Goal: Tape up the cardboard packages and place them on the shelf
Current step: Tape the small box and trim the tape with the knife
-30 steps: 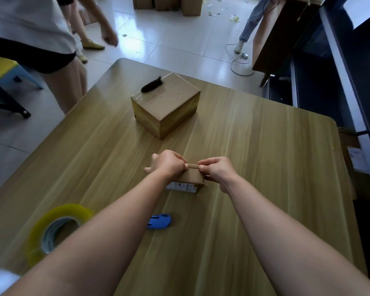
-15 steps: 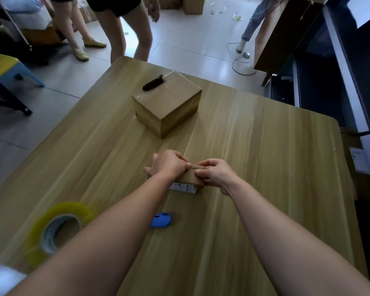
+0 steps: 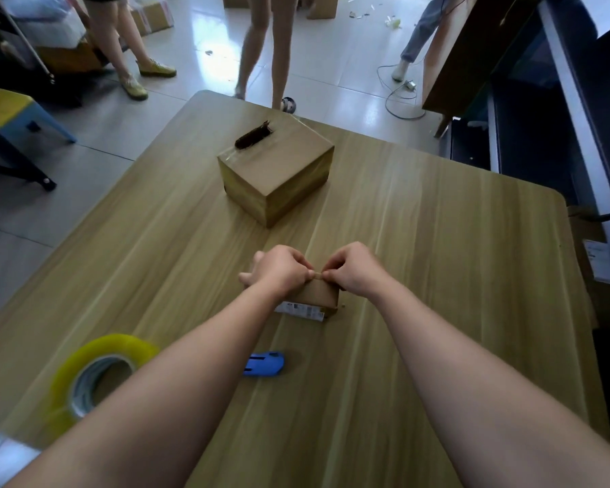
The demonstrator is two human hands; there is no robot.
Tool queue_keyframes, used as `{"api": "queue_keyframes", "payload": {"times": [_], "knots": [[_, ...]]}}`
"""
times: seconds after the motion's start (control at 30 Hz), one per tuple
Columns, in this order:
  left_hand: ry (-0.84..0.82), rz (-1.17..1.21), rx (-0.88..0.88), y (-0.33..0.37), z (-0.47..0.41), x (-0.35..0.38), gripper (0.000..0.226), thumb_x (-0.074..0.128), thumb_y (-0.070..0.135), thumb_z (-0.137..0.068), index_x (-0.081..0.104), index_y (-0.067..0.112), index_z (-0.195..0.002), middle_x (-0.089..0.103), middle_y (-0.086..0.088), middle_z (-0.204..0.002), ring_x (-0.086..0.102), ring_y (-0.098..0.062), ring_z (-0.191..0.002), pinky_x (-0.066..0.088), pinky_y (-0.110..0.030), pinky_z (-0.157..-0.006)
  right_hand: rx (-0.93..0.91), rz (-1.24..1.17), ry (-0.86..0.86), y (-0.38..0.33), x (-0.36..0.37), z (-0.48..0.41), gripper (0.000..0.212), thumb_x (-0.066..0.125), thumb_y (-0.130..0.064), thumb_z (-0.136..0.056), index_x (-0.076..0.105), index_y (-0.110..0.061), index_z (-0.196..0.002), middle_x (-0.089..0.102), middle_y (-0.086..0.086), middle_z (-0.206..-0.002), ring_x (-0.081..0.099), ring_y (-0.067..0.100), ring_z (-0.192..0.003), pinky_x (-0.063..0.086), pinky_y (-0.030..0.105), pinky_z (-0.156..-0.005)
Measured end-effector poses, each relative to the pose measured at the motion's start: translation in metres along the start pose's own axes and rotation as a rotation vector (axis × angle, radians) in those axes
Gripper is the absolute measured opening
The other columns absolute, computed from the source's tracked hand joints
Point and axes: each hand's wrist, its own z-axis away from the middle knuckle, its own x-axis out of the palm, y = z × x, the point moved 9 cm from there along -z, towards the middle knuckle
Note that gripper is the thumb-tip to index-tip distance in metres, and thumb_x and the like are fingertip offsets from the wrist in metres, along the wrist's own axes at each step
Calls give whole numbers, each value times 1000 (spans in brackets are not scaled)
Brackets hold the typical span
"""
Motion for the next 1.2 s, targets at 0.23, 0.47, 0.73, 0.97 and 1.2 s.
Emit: {"api": "queue_keyframes", "payload": {"times": [0.23, 0.47, 0.73, 0.97, 1.2], "knots": [[27, -29, 34, 7, 5, -2, 14, 69, 45, -82, 67, 34, -72, 64, 9, -100, 35, -21, -123, 23, -54, -99, -95, 83, 76, -6, -3, 9, 6, 72, -18, -86, 78, -19, -88, 73, -2, -90, 65, 16, -88, 55, 32, -83], [39, -51, 49, 9, 7, -3, 14, 70, 47, -81, 68, 35, -74, 63, 9, -101, 36, -21, -123, 23, -55, -102, -91, 30, 79, -3, -1, 10, 7, 72, -16, -86, 76, -21, -83, 72, -3, -87, 66, 17, -86, 57, 35, -80], [8, 1, 63, 6, 9, -4, 8, 67, 42, -85, 70, 36, -80, 63, 9, -108, 32, -20, -127, 20, -53, -104, -1, -247, 18, 16, 3, 12, 8, 71, -9, -88, 77, -9, -93, 71, 2, -81, 69, 22, -87, 57, 42, -87], [3, -11, 78, 8, 8, -2, 16, 64, 35, -89, 67, 37, -73, 62, 9, -106, 31, -21, -129, 17, -56, -106, -30, -194, 47, 15, 2, 13, 10, 70, -7, -88, 78, -13, -90, 72, 0, -85, 68, 19, -90, 56, 39, -90], [-33, 22, 80, 4, 3, -2, 13, 67, 34, -87, 67, 35, -74, 64, 6, -110, 30, -25, -134, 7, -62, -111, 14, -235, 54, 21, 1, 13, 9, 71, -10, -89, 78, -13, -94, 73, 1, -91, 68, 18, -94, 55, 40, -93]]}}
